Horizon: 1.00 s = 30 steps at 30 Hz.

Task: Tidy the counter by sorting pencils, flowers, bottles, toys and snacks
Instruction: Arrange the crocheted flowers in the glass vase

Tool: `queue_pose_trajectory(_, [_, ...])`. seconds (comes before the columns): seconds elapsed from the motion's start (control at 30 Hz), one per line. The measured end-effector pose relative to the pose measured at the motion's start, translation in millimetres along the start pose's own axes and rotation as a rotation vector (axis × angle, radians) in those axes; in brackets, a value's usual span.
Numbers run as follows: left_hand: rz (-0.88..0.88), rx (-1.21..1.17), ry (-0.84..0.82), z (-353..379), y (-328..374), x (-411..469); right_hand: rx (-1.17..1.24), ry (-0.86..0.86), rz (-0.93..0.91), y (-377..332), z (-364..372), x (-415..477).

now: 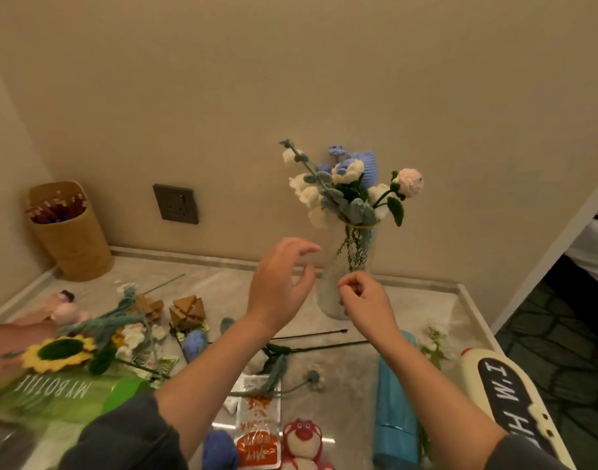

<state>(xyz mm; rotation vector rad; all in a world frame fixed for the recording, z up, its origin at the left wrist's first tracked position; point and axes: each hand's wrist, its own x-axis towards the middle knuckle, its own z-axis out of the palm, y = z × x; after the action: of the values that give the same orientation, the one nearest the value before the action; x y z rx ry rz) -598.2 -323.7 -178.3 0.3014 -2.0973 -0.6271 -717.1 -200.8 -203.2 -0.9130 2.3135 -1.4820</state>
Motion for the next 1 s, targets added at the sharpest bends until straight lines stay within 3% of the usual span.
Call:
queue_pose_trajectory(0.23, [-0.369,-0.046,-0.286,-12,-39,-55,-0.446,-0.393,-0.015,26,44,-15])
queue_pose_trajectory(0.43, [-0.404,0.086,-0.397,-5,-53,-97,-0.736,-0.434,-0.082,46,63,-25])
queue_pose_trajectory(0.63, [-0.493,0.037,-0.402,3,-54,-119,-0.791,-0.381,-0.149,55,67,-20])
queue_pose_trajectory(0.8, [-0.569,0.002,-0.363,4,-50,-124,-0.805,-0.441,-0.217,57,67,-12])
queue_pose_trajectory(1.0, [-0.641,-0.068,-0.147,-3,-46,-108,-0.646,-0.329,-0.239,46,69,-6])
